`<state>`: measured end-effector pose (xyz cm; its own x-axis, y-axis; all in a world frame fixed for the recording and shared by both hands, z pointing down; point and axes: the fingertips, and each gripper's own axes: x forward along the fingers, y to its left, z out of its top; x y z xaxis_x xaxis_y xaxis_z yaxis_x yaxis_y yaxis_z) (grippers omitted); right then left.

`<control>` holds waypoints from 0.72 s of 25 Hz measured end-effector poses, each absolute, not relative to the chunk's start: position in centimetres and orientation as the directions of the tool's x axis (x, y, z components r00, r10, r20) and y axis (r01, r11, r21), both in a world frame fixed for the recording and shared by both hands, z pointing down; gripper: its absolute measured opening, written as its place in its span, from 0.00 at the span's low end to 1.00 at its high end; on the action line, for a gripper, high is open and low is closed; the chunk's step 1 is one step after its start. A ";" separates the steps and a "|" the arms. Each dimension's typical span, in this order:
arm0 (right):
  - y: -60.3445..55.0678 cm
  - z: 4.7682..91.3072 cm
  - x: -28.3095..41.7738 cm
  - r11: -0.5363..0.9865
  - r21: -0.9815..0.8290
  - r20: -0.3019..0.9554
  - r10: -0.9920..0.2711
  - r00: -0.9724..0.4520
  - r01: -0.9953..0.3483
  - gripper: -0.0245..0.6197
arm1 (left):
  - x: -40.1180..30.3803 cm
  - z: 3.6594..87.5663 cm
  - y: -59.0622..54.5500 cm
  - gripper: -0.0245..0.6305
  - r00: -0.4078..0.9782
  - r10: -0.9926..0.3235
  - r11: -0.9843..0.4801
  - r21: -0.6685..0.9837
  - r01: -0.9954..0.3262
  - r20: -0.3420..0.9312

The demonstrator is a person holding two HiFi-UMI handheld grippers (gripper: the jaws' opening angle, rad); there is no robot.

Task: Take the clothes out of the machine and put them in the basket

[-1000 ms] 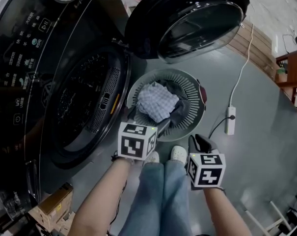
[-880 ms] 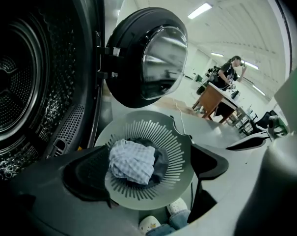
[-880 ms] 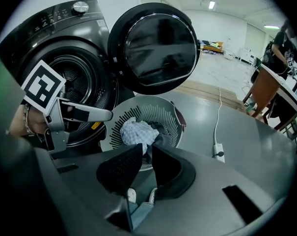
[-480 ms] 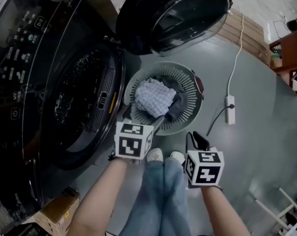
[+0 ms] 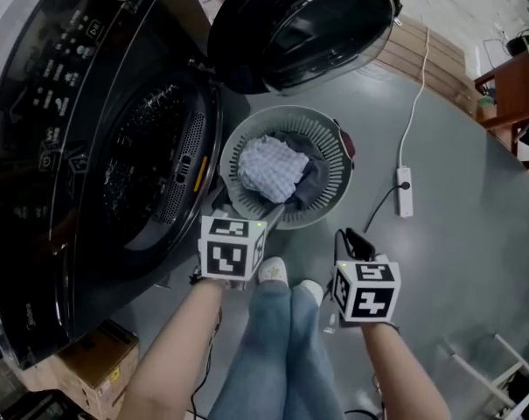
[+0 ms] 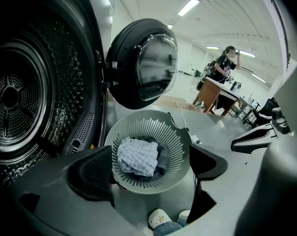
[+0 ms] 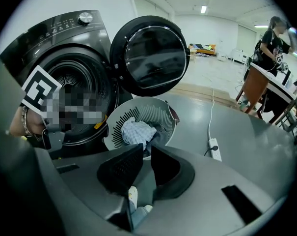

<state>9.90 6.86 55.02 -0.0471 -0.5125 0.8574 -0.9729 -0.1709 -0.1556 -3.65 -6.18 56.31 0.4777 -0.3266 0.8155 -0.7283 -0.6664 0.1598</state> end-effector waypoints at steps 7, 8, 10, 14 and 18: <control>8.7 48.3 10.2 -0.126 -0.140 0.850 -0.524 -0.054 -0.982 0.11 | -4.9 49.6 -3.8 0.79 0.462 -0.363 -0.621 0.159 -0.767 0.809; 8.9 47.1 10.2 -0.119 -0.137 0.847 -0.529 -0.054 -0.983 0.11 | -5.2 48.4 -3.5 0.79 0.459 -0.369 -0.617 0.156 -0.771 0.808; 9.5 44.6 10.2 -0.107 -0.132 0.843 -0.536 -0.055 -0.985 0.11 | -5.7 46.2 -2.9 0.79 0.452 -0.378 -0.611 0.149 -0.777 0.808; 10.7 40.1 10.0 -0.079 -0.123 0.835 -0.547 -0.061 -0.989 0.11 | -6.6 42.0 -1.7 0.79 0.442 -0.395 -0.591 0.145 -0.793 0.805; 11.3 36.6 9.9 -0.069 -0.125 0.824 -0.563 -0.065 -0.990 0.11 | -7.4 38.3 -0.9 0.79 0.436 -0.415 -0.568 0.147 -0.810 0.799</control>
